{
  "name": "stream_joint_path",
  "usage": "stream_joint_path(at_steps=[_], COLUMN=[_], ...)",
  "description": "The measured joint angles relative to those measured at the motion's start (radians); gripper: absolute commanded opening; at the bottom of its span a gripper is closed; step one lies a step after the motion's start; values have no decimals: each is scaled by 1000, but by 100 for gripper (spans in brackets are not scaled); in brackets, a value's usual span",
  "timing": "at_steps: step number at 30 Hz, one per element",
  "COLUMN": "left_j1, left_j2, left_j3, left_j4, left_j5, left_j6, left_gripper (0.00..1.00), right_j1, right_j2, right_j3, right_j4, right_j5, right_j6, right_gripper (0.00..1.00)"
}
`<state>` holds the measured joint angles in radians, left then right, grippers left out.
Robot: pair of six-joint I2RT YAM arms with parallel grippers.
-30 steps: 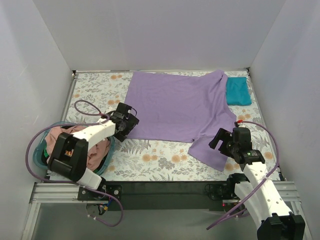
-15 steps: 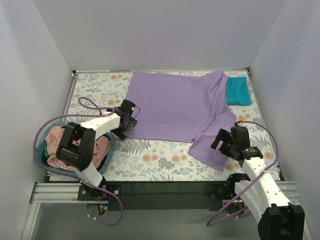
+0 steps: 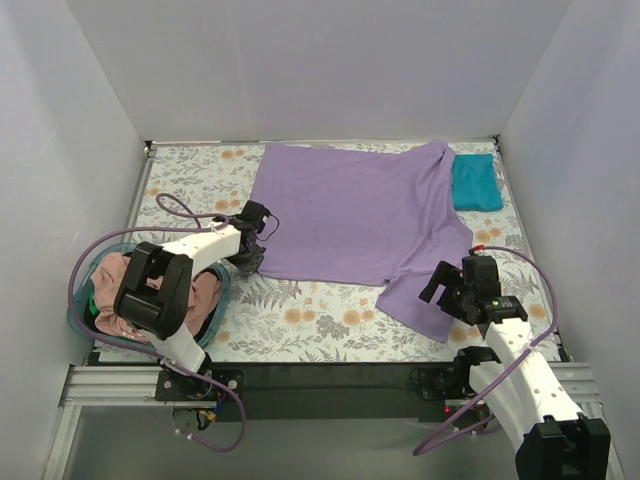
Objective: Fold and stack the t-shirts
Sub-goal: Flatten the tshirt out
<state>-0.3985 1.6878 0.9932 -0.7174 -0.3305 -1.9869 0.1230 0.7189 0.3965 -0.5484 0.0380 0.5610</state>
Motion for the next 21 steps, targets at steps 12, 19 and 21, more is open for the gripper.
stream_joint_path(at_steps=[12, 19, 21], left_j1=[3, 3, 3], left_j2=[-85, -118, -126], left_j3=[-95, -129, -134], left_j4=[84, 98, 97], left_j5=[30, 40, 43], left_j6=[48, 76, 81], left_gripper=[0, 0, 0], right_j1=[169, 227, 240], right_j2=[-18, -6, 5], right_j3=[-17, 9, 24], right_j4=[-134, -229, -254], right_j5=[-22, 34, 50], right_j6=[159, 227, 234], right_gripper=[93, 92, 92])
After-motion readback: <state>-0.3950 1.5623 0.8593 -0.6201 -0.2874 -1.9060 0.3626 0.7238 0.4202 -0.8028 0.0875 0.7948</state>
